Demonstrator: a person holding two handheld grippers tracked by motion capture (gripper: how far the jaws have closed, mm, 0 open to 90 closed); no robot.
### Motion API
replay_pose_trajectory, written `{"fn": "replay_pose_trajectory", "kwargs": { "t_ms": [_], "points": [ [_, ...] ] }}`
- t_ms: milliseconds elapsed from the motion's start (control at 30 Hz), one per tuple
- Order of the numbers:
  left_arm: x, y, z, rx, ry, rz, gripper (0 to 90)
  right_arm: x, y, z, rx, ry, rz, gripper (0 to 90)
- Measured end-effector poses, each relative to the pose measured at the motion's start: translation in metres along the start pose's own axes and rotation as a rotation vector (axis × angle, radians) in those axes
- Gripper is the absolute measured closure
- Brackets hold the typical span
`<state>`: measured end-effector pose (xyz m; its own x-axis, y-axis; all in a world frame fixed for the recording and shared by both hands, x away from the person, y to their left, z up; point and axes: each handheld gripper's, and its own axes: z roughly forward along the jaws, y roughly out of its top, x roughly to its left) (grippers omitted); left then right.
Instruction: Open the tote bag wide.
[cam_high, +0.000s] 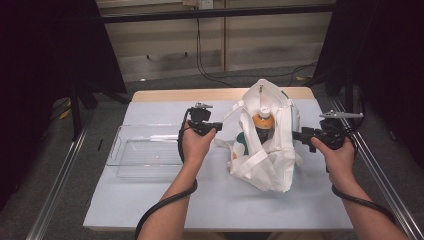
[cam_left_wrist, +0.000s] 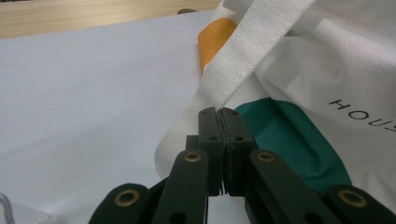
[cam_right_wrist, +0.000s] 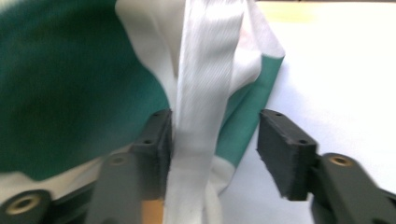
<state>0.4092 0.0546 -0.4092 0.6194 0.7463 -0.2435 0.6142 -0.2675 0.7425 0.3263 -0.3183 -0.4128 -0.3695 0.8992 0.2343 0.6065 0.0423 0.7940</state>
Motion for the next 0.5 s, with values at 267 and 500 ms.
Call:
{"fn": "replay_pose_trajectory", "kwargs": {
  "t_ms": [267,500],
  "points": [
    [-0.002,0.001,0.003,0.015,-0.003,0.017,88.7,0.003,0.015,-0.005,-0.039,-0.004,-0.018,64.5],
    [0.001,-0.004,0.004,0.028,0.015,0.011,88.6,-0.005,0.005,-0.003,-0.025,-0.016,-0.007,78.7]
  ]
}}
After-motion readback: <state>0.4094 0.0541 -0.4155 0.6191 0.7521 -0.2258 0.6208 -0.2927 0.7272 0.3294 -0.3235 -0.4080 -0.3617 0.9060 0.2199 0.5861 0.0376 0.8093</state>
